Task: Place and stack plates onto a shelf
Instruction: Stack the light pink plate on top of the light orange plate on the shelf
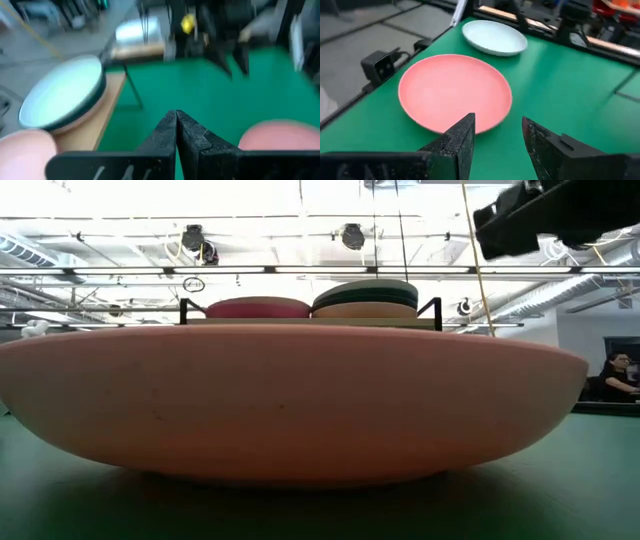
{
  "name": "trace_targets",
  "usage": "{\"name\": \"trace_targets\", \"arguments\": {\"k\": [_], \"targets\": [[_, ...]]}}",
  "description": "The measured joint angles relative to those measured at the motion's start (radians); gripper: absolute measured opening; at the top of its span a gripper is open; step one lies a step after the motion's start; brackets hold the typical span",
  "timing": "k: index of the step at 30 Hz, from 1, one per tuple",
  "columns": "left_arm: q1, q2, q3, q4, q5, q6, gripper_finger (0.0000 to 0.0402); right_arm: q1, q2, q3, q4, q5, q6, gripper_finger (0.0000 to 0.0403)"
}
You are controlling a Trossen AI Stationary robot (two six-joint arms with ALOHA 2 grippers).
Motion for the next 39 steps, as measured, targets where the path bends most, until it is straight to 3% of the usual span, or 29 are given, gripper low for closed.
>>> {"name": "trace_targets", "arguments": {"k": [6,12,18,24,39], "targets": [[-0.030,-0.115,-0.294,0.532,-0.010,0.010,0.0006,0.049,0.134,0.095,-0.035,0.002,-0.155,0.0144],[-0.038,-0.110,-0.454,0.856,-0.007,0.120,0.0006,0.085,0.299,0.163,-0.037,0.003,-0.274,0.0144],[-0.038,-0.105,-0.490,0.909,-0.007,0.120,0.0006,0.131,0.442,0.200,-0.025,0.012,-0.387,0.0144],[-0.039,-0.104,-0.491,0.910,-0.005,0.120,0.0006,0.146,0.552,0.215,0.075,0.109,-0.480,0.0144],[-0.038,-0.104,-0.491,0.908,-0.004,0.101,0.0006,0.145,0.708,0.291,0.133,0.157,-0.576,0.0131]]}}
